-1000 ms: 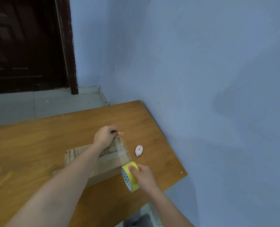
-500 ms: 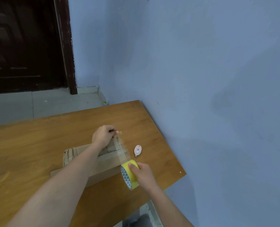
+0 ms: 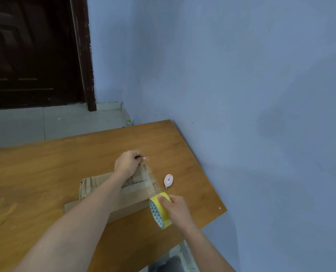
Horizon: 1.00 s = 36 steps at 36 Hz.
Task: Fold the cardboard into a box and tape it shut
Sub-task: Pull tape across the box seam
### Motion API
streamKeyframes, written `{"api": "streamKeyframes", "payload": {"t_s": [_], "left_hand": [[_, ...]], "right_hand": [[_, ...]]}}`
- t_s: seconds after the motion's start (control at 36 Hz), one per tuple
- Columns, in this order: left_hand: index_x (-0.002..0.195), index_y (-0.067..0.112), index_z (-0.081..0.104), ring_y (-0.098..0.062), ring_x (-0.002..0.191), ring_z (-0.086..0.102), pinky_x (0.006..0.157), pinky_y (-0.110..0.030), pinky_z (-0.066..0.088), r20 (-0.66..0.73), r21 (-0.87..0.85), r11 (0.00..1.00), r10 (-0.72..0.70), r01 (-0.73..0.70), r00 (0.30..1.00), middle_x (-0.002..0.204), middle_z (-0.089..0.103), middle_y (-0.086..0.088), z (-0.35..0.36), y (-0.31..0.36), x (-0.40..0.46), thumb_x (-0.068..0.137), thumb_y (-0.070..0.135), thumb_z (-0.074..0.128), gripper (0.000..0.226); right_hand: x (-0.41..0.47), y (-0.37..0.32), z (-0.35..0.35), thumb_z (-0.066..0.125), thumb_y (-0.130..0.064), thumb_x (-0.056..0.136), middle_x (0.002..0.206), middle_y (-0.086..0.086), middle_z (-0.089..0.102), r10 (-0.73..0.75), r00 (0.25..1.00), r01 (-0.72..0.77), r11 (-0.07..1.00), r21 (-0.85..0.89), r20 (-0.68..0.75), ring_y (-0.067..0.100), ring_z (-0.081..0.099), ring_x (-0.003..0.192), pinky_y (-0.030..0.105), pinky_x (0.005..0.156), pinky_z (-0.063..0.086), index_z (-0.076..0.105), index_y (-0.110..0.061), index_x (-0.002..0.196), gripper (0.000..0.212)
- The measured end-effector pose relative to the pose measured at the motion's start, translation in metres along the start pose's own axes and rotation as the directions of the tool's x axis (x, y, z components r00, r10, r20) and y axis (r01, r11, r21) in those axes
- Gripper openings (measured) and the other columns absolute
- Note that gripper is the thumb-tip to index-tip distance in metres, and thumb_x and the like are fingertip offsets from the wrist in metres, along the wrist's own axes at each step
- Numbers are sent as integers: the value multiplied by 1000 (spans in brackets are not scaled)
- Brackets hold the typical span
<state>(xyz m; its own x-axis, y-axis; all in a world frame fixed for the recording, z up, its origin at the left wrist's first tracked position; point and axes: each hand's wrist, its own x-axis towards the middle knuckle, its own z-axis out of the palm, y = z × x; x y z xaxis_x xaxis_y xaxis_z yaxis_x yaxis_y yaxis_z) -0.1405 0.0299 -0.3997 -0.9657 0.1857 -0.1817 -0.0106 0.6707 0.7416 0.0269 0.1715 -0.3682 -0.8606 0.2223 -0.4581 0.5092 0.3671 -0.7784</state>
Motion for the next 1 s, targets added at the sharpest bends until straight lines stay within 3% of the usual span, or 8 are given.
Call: {"api": "streamKeyframes", "payload": {"t_s": [0.08,0.19,0.36,0.5,0.61,0.83,1.0], "left_hand": [[76,26,60,-15,63,53,52,-25,35,-6,-3,1000,-12,12,1000,73,62,6,1,1,-1,94,24,53,20],[80,24,64,-10,57,52,50,-24,36,-7,-6,999,-43,43,999,69,59,12,3,-1,0,95,25,52,19],[71,24,60,-3,58,49,47,-24,31,-25,25,999,-28,28,999,64,54,18,2,-3,5,94,22,52,25],[73,26,62,-9,54,49,47,-24,32,0,12,1000,-18,18,1000,66,58,12,1,-3,7,93,28,55,21],[74,21,63,-11,52,46,50,-24,32,22,-80,997,-15,17,1000,64,59,7,0,-6,8,91,33,59,21],[66,26,59,-17,66,50,60,-30,34,53,-208,978,-18,29,998,70,59,2,-3,-10,13,87,33,63,23],[69,33,57,-13,66,51,56,-28,35,22,-127,992,4,-1,1000,72,57,9,-1,-8,9,89,38,60,20]], "right_hand": [[0,0,3,55,-35,93,61,0,53,-8,1000,7,999,-47,-13,12,47,53,22,51,36,55,-17,65,33],[0,0,9,56,-37,92,49,-8,39,-15,999,10,995,-98,-51,5,32,42,22,44,26,41,-22,54,43],[-4,-1,7,55,-36,92,55,-2,39,-9,999,5,997,-79,-44,13,33,50,27,49,25,42,-17,60,39],[-5,-3,1,55,-35,91,54,-4,39,-29,998,26,997,-72,-47,9,33,45,22,44,25,46,-15,62,36],[-4,-4,0,55,-33,91,54,-5,42,-21,999,19,997,-70,-28,7,36,44,18,42,27,45,-18,58,38],[-2,-3,3,55,-32,92,53,-7,43,-9,1000,10,1000,5,-19,9,39,47,21,45,31,43,-20,56,40],[1,-3,5,54,-30,93,54,-4,40,-3,1000,3,1000,1,-7,11,36,48,23,47,29,41,-20,56,41]]}}
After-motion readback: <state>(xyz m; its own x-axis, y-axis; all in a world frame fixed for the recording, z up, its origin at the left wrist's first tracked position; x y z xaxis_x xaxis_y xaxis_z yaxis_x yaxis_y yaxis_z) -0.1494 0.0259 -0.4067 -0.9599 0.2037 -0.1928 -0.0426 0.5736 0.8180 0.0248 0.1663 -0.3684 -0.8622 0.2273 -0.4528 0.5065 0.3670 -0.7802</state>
